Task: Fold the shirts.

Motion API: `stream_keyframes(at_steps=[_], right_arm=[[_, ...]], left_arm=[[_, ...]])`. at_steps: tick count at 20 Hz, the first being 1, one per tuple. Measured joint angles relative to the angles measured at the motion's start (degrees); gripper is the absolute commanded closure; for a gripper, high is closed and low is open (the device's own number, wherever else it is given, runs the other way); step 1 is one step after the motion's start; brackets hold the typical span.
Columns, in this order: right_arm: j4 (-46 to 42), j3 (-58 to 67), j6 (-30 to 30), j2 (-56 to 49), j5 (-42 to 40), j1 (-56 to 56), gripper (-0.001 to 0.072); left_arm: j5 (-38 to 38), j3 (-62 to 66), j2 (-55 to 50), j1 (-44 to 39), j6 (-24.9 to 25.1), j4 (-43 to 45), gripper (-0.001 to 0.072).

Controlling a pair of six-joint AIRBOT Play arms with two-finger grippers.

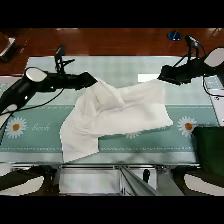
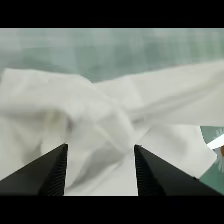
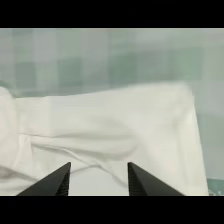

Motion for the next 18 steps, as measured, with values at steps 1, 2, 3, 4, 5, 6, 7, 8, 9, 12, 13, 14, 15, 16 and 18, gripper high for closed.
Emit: stream_keyframes(at_steps=[1, 2, 3, 4, 5, 6, 7, 8, 9, 12, 13, 14, 15, 16, 18], right_arm=[[1.38, 0.72, -0.79, -1.20, 0.96, -1.79, 0.0297], [1.51, 1.36, -1.46, -1.84, 2.73, -3.82, 0.0298], [0.92, 1.88, -2.01, -1.97, 5.33, -6.43, 0.0303], [-0.68, 2.10, -2.73, -1.73, 7.82, -9.11, 0.0303], [-3.06, 1.68, -3.39, -0.87, 10.73, -12.24, 0.0303], [-5.42, 0.33, -3.91, 0.57, 12.81, -15.54, 0.0304], [-6.99, -2.05, -4.26, 2.23, 13.92, -18.69, 0.0304], [-7.78, -5.73, -4.46, 4.57, 14.43, -22.03, 0.0304], [-7.41, -10.01, -4.92, 6.84, 14.03, -24.68, 0.0304], [-1.07, -25.44, -8.90, 14.19, 10.43, -29.83, 0.0304], [1.51, -29.64, -10.51, 16.06, 9.53, -30.69, 0.0304], [4.04, -33.66, -12.33, 17.55, 8.46, -31.32, 0.0304], [6.19, -36.61, -13.77, 18.62, 8.22, -31.76, 0.0304], [7.85, -39.23, -15.04, 19.41, 7.78, -32.09, 0.0304], [9.94, -42.58, -16.81, 20.39, 7.56, -32.50, 0.0304]], left_arm=[[-3.02, 2.49, -1.84, 0.90, -0.87, 1.09, 0.0199], [-6.64, 4.81, -3.08, 2.58, -1.99, 3.52, 0.0199], [-10.08, 6.47, -3.72, 4.72, -3.15, 6.19, 0.0199], [-14.10, 7.50, -3.93, 7.39, -4.35, 9.35, 0.0199], [-17.99, 7.80, -3.67, 10.80, -5.46, 12.74, 0.0199], [-21.09, 7.13, -2.69, 14.49, -5.99, 15.23, 0.0199], [-23.63, 5.44, -1.29, 18.01, -6.34, 16.96, 0.0199], [-25.29, 2.54, 0.66, 21.73, -6.47, 18.62, 0.0199], [-26.32, -0.92, 2.64, 24.96, -6.43, 19.26, 0.0199], [-27.54, -12.96, 7.93, 33.83, -4.50, 19.37, 0.0199], [-27.74, -16.33, 8.85, 36.11, -3.19, 18.14, 0.0199], [-28.52, -19.47, 9.64, 38.25, -1.60, 16.65, 0.0199], [-28.59, -21.92, 10.03, 39.76, -0.31, 15.39, 0.0200], [-28.41, -24.04, 10.34, 40.85, 0.81, 14.49, 0.0199], [-27.41, -26.80, 10.43, 41.55, 2.12, 13.42, 0.0200]])
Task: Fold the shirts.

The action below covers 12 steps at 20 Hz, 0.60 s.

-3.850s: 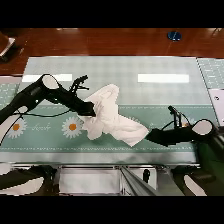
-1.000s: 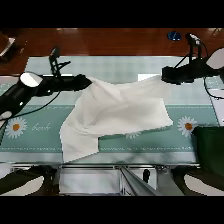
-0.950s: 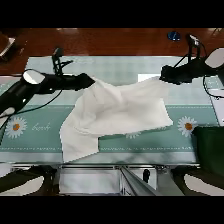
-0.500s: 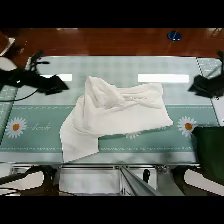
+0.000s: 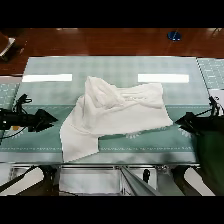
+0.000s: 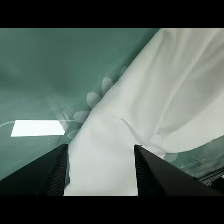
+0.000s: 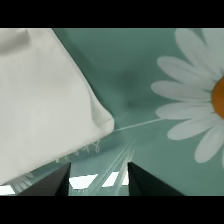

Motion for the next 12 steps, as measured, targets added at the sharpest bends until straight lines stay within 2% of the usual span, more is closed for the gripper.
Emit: stream_keyframes(at_steps=[8, 9, 10, 11, 12], right_arm=[[2.78, -3.39, -2.10, 0.96, 0.35, -0.46, 0.0304], [2.80, -3.45, -2.16, 0.98, 0.33, -0.46, 0.0304], [2.89, -3.50, -2.21, 1.01, 0.15, -0.46, 0.0304], [2.89, -3.54, -2.19, 0.98, 0.04, -0.46, 0.0304], [2.82, -3.56, -2.16, 0.94, -0.07, -0.46, 0.0304]], left_arm=[[6.12, -2.71, -4.42, -8.72, 0.02, -2.21, 0.0203], [6.45, -2.71, -5.05, -10.10, -0.28, -2.80, 0.0260], [6.88, -2.75, -5.70, -11.28, -0.33, -3.06, 0.0493], [7.87, -2.82, -6.34, -12.35, -0.33, -2.86, 0.0685], [8.33, -2.89, -6.84, -13.27, -0.28, -2.56, 0.0692]])
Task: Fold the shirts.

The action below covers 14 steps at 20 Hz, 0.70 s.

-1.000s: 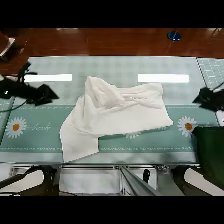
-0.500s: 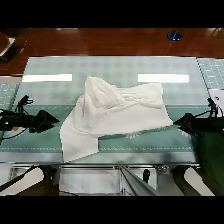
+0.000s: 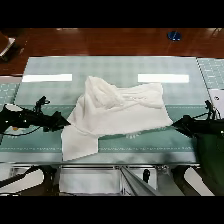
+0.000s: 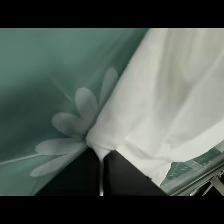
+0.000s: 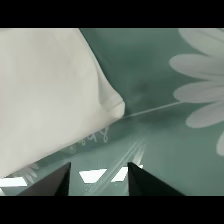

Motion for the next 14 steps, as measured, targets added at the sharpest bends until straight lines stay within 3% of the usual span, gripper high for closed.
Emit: stream_keyframes(at_steps=[8, 12, 14], right_arm=[[-0.28, -0.04, 1.44, -3.41, -0.76, 1.22, 0.0304], [1.97, 1.20, 1.38, -8.41, -4.92, 5.88, 0.0304], [2.91, 3.17, 2.36, -11.63, -6.67, 8.48, 0.0353]], left_arm=[[0.33, 0.11, -1.07, -2.36, 0.13, -1.07, 0.0692], [0.37, 0.13, -1.18, -2.49, 0.11, -1.09, 0.0692], [0.42, 0.13, -1.18, -2.51, 0.11, -1.07, 0.0692]])
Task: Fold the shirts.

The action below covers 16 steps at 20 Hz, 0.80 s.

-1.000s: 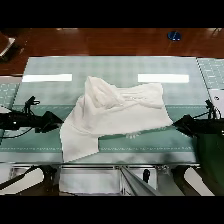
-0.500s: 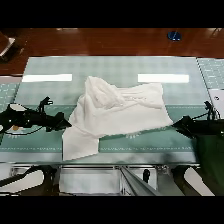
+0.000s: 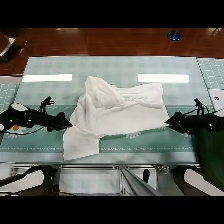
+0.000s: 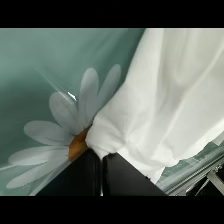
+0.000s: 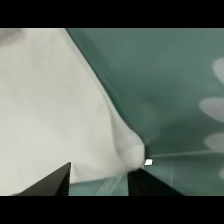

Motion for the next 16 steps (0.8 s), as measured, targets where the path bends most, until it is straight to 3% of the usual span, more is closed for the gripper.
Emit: stream_keyframes(at_steps=[4, 10, 16], right_arm=[[1.25, 4.72, 1.53, -5.60, -3.67, 6.03, 0.0688], [2.27, 20.02, 1.46, -7.19, -0.26, 13.38, 0.0689], [-1.09, 53.44, 3.26, 2.29, 4.04, 15.21, 0.0689]], left_arm=[[0.07, 0.00, 0.00, -0.02, -0.04, 0.02, 0.0692], [-1.01, 7.43, 3.80, 0.52, -0.07, -3.91, 0.0692], [1.14, 32.72, 18.64, 1.53, -0.02, -14.67, 0.0692]])
